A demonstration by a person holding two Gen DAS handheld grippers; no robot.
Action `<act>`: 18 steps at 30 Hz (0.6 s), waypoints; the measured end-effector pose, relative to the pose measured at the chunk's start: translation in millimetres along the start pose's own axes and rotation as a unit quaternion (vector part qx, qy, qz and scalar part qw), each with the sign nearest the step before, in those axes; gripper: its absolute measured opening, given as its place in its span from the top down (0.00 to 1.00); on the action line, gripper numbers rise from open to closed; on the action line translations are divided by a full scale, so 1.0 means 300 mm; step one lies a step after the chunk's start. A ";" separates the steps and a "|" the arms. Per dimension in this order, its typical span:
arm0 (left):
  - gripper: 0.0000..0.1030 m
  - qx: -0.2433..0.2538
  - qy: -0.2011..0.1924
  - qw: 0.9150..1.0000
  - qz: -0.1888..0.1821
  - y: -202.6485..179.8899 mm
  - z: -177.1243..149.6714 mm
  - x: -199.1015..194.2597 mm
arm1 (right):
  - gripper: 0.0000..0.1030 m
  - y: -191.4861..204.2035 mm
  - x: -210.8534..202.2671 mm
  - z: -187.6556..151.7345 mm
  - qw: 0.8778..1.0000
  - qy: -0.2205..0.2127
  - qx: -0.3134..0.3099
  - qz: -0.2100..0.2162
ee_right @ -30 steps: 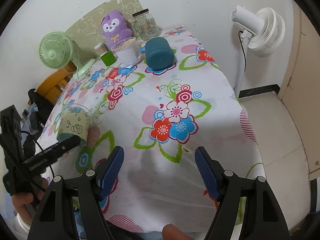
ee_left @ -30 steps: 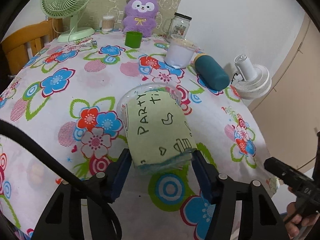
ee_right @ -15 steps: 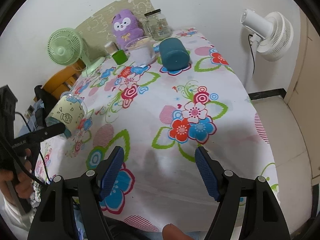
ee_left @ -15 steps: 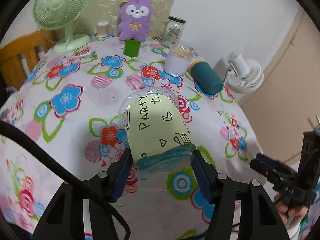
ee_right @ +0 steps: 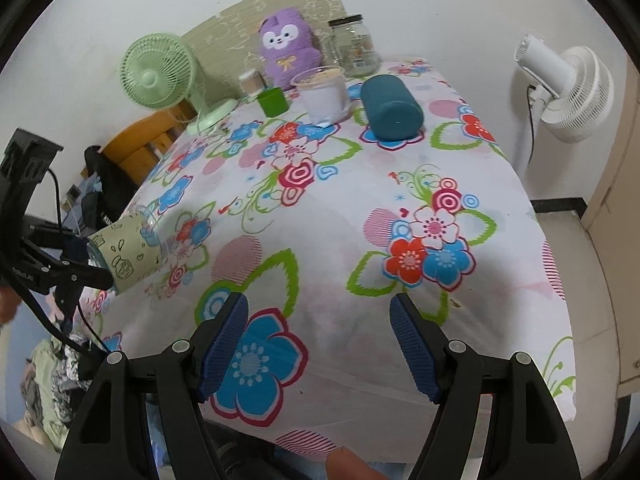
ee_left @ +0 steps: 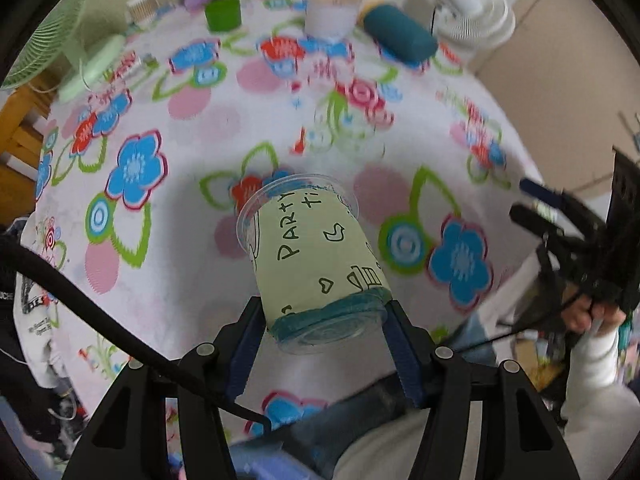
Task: Flip cup upside down
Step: 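Rotate the left gripper to turn the cup rim-down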
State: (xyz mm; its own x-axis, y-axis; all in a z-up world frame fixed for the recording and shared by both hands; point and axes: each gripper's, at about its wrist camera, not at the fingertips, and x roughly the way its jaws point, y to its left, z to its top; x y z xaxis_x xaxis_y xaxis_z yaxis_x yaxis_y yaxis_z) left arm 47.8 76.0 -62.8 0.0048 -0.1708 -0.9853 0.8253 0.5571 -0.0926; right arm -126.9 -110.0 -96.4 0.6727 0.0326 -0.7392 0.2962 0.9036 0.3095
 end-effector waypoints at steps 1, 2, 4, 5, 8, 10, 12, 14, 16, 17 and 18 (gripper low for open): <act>0.40 0.003 0.024 1.000 -0.003 0.004 0.000 0.006 | 0.26 0.005 0.000 0.000 1.000 0.001 -0.002 0.001; 0.40 0.001 0.043 0.999 -0.009 0.010 0.000 0.012 | 0.26 0.012 0.002 -0.001 1.000 0.004 -0.007 0.004; 0.40 -0.006 0.079 0.997 -0.016 0.022 0.002 0.023 | 0.26 0.032 0.006 -0.001 1.000 0.009 -0.020 0.008; 0.40 -0.005 0.098 0.995 -0.016 0.025 0.003 0.030 | 0.26 0.042 0.008 -0.001 1.000 0.011 -0.027 0.009; 0.40 -0.012 0.145 0.989 -0.022 0.041 0.007 0.053 | 0.26 0.066 0.012 -0.002 0.999 0.016 -0.043 0.014; 0.40 -0.018 0.164 0.986 -0.023 0.054 0.009 0.068 | 0.26 0.086 0.015 -0.006 0.998 0.018 -0.054 0.018; 0.40 -0.021 0.174 0.984 -0.018 0.067 0.011 0.082 | 0.26 0.108 0.026 -0.011 0.997 0.023 -0.066 0.024; 0.38 -0.029 0.180 0.983 -0.026 0.078 0.016 0.094 | 0.26 0.123 0.038 -0.013 0.997 0.029 -0.073 0.027; 0.38 -0.032 0.176 0.983 -0.029 0.082 0.023 0.092 | 0.26 0.145 0.053 -0.015 0.996 0.033 -0.083 0.030; 0.38 -0.032 0.172 0.984 -0.030 0.082 0.026 0.091 | 0.26 0.150 0.057 -0.015 0.995 0.034 -0.085 0.030; 0.38 -0.032 0.168 0.985 -0.030 0.081 0.029 0.093 | 0.26 0.158 0.064 -0.013 0.995 0.036 -0.088 0.030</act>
State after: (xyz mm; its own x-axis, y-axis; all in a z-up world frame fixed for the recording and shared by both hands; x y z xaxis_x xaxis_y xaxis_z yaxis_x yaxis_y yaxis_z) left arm 72.9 77.8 -91.4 -0.2398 0.0676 -0.9685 0.7806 0.6066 -0.1509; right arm -102.5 -64.8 -98.2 0.6338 0.1137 -0.7651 0.1293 0.9597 0.2497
